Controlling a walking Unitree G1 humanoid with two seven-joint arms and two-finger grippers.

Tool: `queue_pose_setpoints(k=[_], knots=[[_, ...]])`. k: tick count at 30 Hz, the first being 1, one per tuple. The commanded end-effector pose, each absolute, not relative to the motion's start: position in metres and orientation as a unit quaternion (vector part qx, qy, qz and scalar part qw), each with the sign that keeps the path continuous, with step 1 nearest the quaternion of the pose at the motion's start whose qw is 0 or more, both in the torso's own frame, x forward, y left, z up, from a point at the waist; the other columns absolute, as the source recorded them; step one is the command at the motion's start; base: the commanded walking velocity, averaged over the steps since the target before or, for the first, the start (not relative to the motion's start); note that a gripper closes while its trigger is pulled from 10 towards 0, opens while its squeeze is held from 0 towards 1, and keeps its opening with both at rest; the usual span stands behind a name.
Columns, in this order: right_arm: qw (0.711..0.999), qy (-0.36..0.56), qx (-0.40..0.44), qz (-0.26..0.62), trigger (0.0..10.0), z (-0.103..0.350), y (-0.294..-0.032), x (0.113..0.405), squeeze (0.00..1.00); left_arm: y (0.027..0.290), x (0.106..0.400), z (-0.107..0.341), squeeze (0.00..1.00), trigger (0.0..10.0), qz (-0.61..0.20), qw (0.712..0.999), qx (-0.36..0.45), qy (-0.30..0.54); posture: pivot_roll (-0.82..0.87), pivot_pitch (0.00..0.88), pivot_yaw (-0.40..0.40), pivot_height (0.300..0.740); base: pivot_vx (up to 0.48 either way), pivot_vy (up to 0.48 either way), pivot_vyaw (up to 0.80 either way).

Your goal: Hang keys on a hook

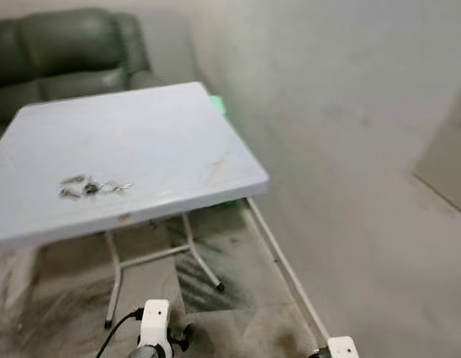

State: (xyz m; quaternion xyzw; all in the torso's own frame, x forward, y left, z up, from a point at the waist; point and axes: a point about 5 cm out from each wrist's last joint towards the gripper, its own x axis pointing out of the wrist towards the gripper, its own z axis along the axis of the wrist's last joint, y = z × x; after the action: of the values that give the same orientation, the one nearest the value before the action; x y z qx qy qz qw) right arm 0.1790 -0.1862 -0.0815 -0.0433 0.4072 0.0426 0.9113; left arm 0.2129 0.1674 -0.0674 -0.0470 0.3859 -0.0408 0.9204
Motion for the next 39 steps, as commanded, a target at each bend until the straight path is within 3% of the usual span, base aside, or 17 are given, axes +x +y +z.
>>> queue_pose_setpoints(k=[1, 17, 25, 31, 34, 39], knots=[[0.907, 0.416, -0.047, 0.037, 10.0, -0.084, -0.191, 0.173, 0.00, 0.162, 0.216, -0.066, 0.00, 10.0, -0.047, 0.922, -0.052, 0.381, -0.02, 0.000, 0.016, 0.740, 0.000, 0.000, 0.80], [0.907, 0.418, -0.045, 0.033, 10.0, -0.085, -0.194, 0.170, 0.00, 0.161, 0.212, -0.068, 0.00, 10.0, -0.044, 0.920, -0.054, 0.385, -0.02, 0.000, 0.015, 0.740, 0.000, 0.000, 0.80], [0.918, 0.396, -0.025, 0.025, 10.0, -0.080, -0.196, 0.178, 0.00, 0.154, 0.226, -0.059, 0.00, 10.0, -0.047, 0.930, -0.070, 0.359, -0.02, 0.000, 0.012, 0.740, 0.000, 0.000, 0.19], [0.944, 0.330, 0.005, 0.021, 10.0, -0.063, -0.197, 0.203, 0.00, 0.147, 0.250, -0.041, 0.00, 10.0, -0.068, 0.948, -0.071, 0.301, -0.02, 0.000, 0.012, 0.740, 0.000, 0.000, 0.00], [0.972, 0.231, 0.036, 0.026, 10.0, -0.037, -0.198, 0.232, 0.00, 0.142, 0.274, -0.015, 0.00, 10.0, -0.093, 0.969, -0.082, 0.214, -0.01, 0.000, 0.017, 0.740, 0.000, 0.000, 0.00], [0.985, 0.160, 0.044, 0.039, 10.0, -0.018, -0.195, 0.248, 0.00, 0.140, 0.289, 0.004, 0.00, 10.0, -0.102, 0.979, -0.089, 0.154, -0.01, 0.000, 0.018, 0.740, 0.000, 0.000, 0.00]])
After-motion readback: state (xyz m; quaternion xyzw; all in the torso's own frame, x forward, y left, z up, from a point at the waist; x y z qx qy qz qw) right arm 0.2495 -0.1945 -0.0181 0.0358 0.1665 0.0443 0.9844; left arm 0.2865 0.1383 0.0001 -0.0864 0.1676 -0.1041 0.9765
